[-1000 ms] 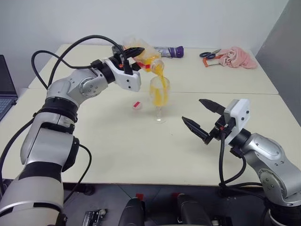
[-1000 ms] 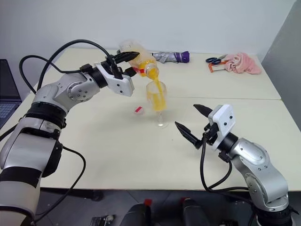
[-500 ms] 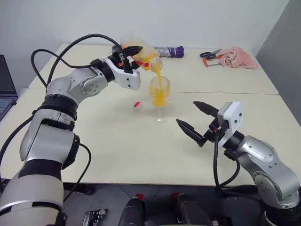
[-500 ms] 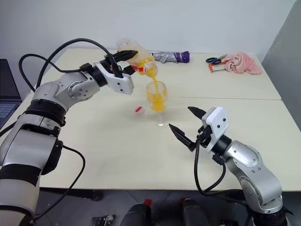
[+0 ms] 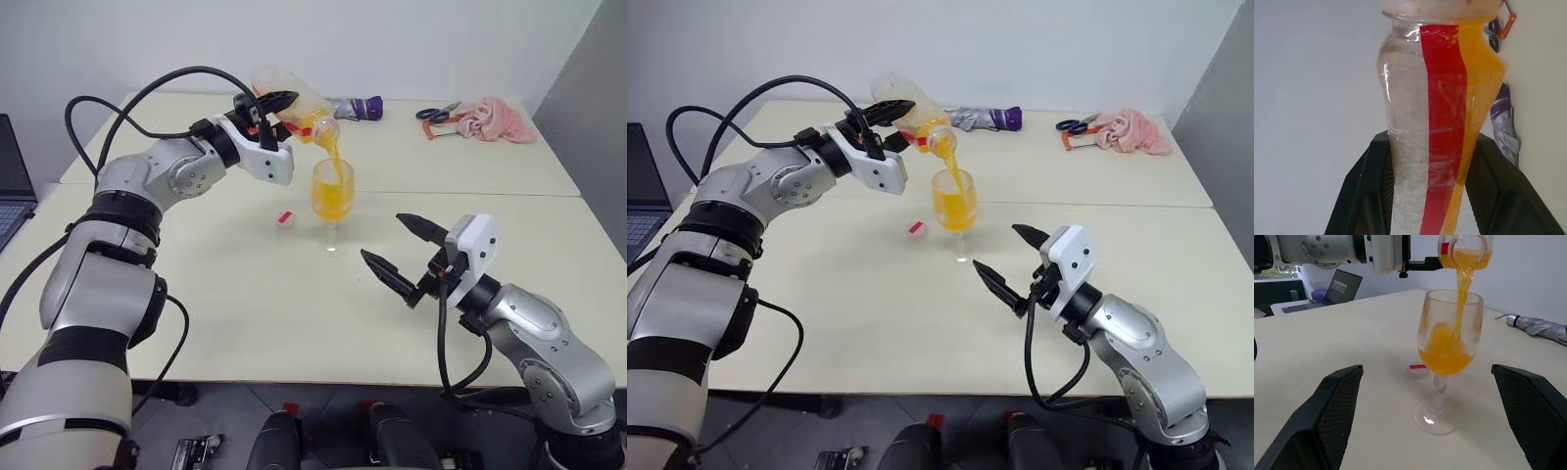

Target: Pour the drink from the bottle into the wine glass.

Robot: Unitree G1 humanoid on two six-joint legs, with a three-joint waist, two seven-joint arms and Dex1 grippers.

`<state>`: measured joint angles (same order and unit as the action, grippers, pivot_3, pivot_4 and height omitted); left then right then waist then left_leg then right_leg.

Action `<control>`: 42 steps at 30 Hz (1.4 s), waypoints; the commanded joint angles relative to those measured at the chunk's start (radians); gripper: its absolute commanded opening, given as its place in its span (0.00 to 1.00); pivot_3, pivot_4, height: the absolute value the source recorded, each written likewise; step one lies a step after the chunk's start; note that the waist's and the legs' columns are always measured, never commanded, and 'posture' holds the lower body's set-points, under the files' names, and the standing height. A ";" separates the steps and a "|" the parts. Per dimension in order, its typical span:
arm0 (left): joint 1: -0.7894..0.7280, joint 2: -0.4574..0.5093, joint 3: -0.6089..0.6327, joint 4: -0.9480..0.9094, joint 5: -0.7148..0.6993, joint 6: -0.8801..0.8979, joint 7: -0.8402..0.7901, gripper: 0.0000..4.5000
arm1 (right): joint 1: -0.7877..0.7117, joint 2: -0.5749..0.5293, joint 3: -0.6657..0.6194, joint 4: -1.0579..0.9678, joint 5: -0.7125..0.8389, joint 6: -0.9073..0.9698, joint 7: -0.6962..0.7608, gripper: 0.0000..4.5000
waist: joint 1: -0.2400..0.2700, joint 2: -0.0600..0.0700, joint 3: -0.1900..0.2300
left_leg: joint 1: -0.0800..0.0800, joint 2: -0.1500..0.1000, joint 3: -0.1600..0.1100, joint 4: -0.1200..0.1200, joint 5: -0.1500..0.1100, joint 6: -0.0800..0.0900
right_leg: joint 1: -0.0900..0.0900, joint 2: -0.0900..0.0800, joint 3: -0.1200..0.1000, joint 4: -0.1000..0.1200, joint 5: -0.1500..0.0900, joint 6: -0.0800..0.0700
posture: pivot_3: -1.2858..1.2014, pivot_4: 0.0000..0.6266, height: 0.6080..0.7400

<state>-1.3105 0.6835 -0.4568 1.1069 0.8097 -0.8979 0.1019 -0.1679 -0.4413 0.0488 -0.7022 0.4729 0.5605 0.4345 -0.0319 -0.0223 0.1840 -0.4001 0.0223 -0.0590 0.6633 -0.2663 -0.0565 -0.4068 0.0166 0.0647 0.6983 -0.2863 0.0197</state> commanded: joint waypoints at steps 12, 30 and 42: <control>-0.060 0.004 -0.009 0.005 -0.001 0.003 0.046 0.37 | -0.005 0.006 0.003 -0.045 0.001 -0.017 -0.004 1.00 | 0.000 0.000 0.000 | 0.000 0.000 0.000 0.000 0.000 0.000 | 0.000 0.000 0.000 0.000 0.000 0.000 | 0.52 0.24 1.00; -0.071 0.008 -0.028 0.004 0.024 0.000 0.072 0.37 | -0.010 0.009 0.007 -0.050 0.009 -0.007 -0.006 1.00 | 0.000 0.000 0.000 | 0.000 0.000 0.000 0.000 0.000 0.000 | 0.000 0.000 0.000 0.000 0.000 0.000 | 0.52 0.24 1.00; -0.068 0.008 -0.029 0.004 0.024 0.000 0.076 0.37 | -0.010 0.008 0.009 -0.052 0.009 -0.004 -0.007 1.00 | 0.000 0.000 0.000 | 0.000 0.000 0.000 0.001 0.000 0.000 | 0.000 0.000 0.000 0.001 0.000 0.000 | 0.52 0.24 1.00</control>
<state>-1.3396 0.6814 -0.4959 1.1147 0.8468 -0.8996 0.1635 -0.1689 -0.4352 0.0620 -0.7032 0.4732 0.5588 0.4330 -0.0322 -0.0224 0.1840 -0.4000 0.0222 -0.0590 0.6640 -0.2663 -0.0565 -0.4068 0.0164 0.0647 0.6992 -0.2863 0.0197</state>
